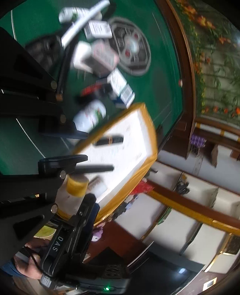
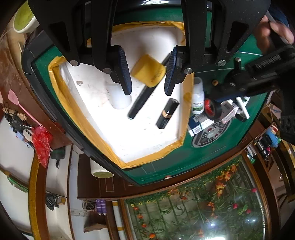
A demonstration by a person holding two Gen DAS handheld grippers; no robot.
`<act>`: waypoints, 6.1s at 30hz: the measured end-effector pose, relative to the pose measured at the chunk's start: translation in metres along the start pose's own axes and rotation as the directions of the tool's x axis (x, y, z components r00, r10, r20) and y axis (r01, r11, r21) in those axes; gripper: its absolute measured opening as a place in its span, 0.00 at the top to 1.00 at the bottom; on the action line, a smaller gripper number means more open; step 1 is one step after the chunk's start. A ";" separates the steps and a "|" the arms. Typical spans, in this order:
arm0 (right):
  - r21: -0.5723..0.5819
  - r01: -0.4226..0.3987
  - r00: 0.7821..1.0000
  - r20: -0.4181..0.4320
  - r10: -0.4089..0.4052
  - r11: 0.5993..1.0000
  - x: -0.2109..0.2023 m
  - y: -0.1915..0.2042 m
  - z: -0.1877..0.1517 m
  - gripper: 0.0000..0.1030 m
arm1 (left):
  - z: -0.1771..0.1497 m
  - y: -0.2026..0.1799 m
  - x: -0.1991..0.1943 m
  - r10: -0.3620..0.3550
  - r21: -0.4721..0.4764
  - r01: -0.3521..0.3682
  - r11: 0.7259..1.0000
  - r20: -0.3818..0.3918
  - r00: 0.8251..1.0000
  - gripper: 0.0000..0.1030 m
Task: Organize rigid objects
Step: 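Grasp a white bottle with the left tool while the right tool grasps a white medicine box, then lift the white bottle and white medicine box off the table with both tools, then carry the bottle and medicine box into the white tray and open both tools, then grasp the black rubber cone with the right tool while the left tool grasps a black marker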
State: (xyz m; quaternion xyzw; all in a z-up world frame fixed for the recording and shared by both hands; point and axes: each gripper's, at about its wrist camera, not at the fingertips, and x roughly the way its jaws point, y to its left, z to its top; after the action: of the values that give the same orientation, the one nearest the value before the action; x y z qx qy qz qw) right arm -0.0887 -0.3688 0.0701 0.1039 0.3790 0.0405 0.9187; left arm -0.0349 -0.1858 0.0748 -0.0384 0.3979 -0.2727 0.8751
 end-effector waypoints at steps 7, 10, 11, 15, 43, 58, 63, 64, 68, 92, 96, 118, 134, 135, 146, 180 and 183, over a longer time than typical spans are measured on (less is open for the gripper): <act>-0.053 -0.038 0.999 -0.006 0.037 0.998 -0.001 0.023 -0.004 0.65 | -0.008 0.069 -0.043 0.131 -0.096 -0.127 0.987 0.037 0.991 0.84; -0.076 -0.055 0.998 -0.013 0.054 0.996 0.001 0.031 -0.007 0.65 | -0.015 0.108 -0.056 0.223 -0.150 -0.216 0.965 0.028 0.975 0.84; -0.082 -0.059 0.998 -0.015 0.058 0.995 0.002 0.033 -0.008 0.65 | -0.018 0.122 -0.059 0.242 -0.179 -0.234 0.955 0.022 0.970 0.84; -0.089 -0.072 0.997 -0.021 0.070 0.993 0.005 0.037 -0.010 0.65 | -0.021 0.170 -0.053 0.252 -0.284 -0.256 0.924 -0.050 0.966 0.84; -0.416 -0.284 0.956 -0.058 0.286 0.864 0.055 0.178 0.039 0.39 | -0.016 0.216 -0.021 0.330 -0.288 -0.355 0.889 -0.131 0.935 0.65; -0.606 -0.188 0.974 -0.216 0.068 0.773 0.136 0.227 0.037 0.52 | -0.012 0.218 -0.026 0.338 -0.311 -0.356 0.881 -0.112 0.934 0.65; -0.516 -0.229 0.973 -0.107 0.204 0.825 0.119 0.228 0.056 0.52 | -0.008 0.216 -0.039 0.349 -0.327 -0.344 0.880 -0.045 0.936 0.66; -0.481 -0.246 0.967 -0.063 0.247 0.842 0.115 0.224 0.061 0.52 | -0.007 0.215 -0.041 0.350 -0.327 -0.341 0.881 -0.033 0.936 0.66; -0.384 -0.321 0.937 0.001 0.348 0.866 0.123 0.207 0.058 0.52 | -0.004 0.207 -0.047 0.336 -0.320 -0.312 0.895 0.023 0.941 0.66; -0.289 -0.369 0.917 0.042 0.397 0.883 0.114 0.189 0.059 0.52 | -0.001 0.185 -0.038 0.358 -0.243 -0.331 0.912 0.077 0.930 0.67; -0.286 -0.351 0.922 0.060 0.382 0.892 0.113 0.187 0.058 0.52 | -0.001 0.176 -0.044 0.342 -0.234 -0.312 0.921 0.103 0.934 0.66; -0.274 -0.337 0.927 0.071 0.368 0.901 0.119 0.186 0.056 0.52 | 0.003 0.162 -0.042 0.191 -0.231 -0.156 0.960 0.135 0.972 0.67; -0.092 -0.210 0.970 0.102 0.219 0.973 0.014 0.029 0.092 0.52 | 0.054 0.016 0.012 -0.061 -0.094 0.066 0.993 0.052 0.997 0.66; -0.074 -0.202 0.973 0.097 0.209 0.977 0.015 0.020 0.095 0.52 | 0.059 0.010 0.026 -0.073 -0.093 0.075 0.993 0.026 0.997 0.66; 0.013 -0.076 0.990 -0.114 0.076 0.997 0.111 -0.033 0.127 0.52 | 0.092 0.011 0.115 -0.030 -0.146 0.011 0.989 -0.132 0.991 0.66; -0.071 -0.345 0.936 0.044 0.348 0.936 0.007 0.049 0.063 0.34 | 0.017 0.069 -0.057 0.079 -0.197 -0.062 0.978 0.079 0.994 0.44; -0.086 -0.383 0.922 0.026 0.386 0.920 0.006 0.069 0.043 0.34 | -0.013 0.090 -0.078 0.136 -0.202 -0.122 0.972 0.054 0.989 0.43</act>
State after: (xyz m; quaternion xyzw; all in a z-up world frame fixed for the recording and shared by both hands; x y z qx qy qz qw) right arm -0.0540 -0.3078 0.1108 0.1405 0.3297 0.2329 0.9041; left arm -0.0454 -0.0682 0.0933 -0.1086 0.3951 -0.1728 0.8957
